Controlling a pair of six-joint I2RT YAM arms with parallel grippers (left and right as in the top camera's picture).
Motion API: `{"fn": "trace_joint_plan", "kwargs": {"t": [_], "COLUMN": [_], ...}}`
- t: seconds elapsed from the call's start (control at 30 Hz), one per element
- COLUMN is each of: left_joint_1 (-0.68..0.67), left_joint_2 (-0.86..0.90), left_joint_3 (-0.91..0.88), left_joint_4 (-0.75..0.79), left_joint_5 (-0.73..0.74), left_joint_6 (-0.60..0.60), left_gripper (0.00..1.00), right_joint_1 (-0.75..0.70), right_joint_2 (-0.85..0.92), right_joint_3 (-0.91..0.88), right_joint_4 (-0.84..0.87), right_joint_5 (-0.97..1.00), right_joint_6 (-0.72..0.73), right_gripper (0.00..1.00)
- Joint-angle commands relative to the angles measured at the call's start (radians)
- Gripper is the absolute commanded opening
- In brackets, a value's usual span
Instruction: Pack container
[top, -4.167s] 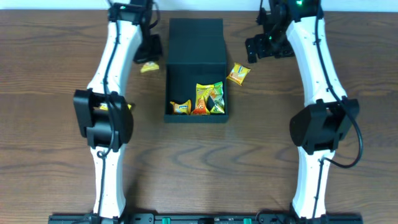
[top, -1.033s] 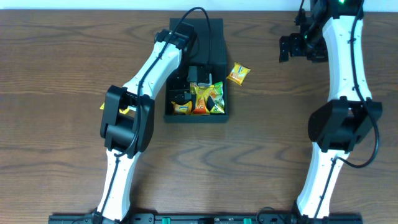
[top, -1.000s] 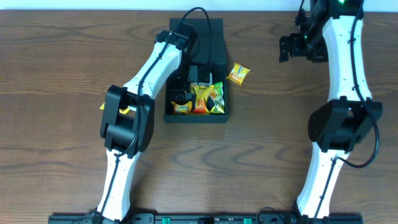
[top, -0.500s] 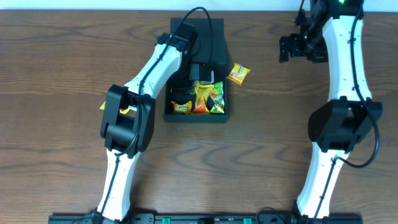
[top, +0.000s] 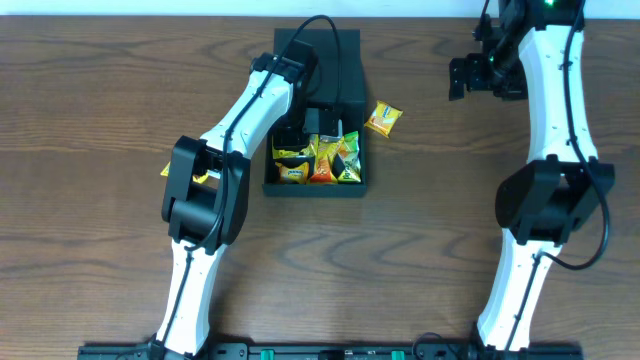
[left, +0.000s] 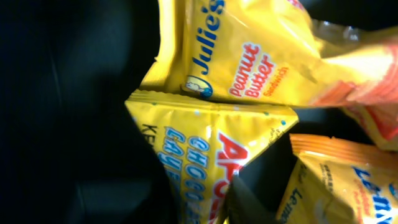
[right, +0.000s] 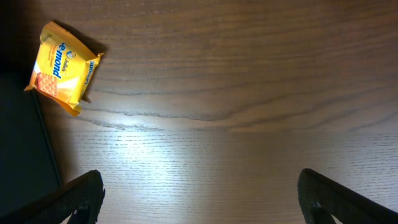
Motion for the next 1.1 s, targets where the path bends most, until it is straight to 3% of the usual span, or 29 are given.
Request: {"fn": "trace_joint_plan", "kwargs": {"t": [0.0,0.17,0.63,1.07], "left_joint_1": [-0.005,-0.005,-0.026,-0.093], "left_joint_2": [0.009,0.009,0.009,0.008], "left_joint_3": [-0.006,-0.006,-0.002,0.098], "left_joint_4": [-0.019,-0.032,-0.029,-0.036], "left_joint_5": [0.006,0.006,-0.008,-0.109], "left_joint_6": [-0.002,-0.002,-0.047,-0.077], "left_gripper": [0.17,0.06,0.06,0.06], "right_joint_1": [0.002,0.002,0.002,0.002], "right_joint_2": [-0.032,-0.032,-0.032,-0.032], "right_joint_3": [0.017,0.017,0.017,0.017], "right_joint_4": [0.003,0.007,0.006,0.006], "right_joint_5": [0.010,0.010,0.011,0.011], "right_joint_6": [-0.012,-0.012,-0.013,-0.012], "right_gripper": [0.99,0.99,0.99,0.99]}}
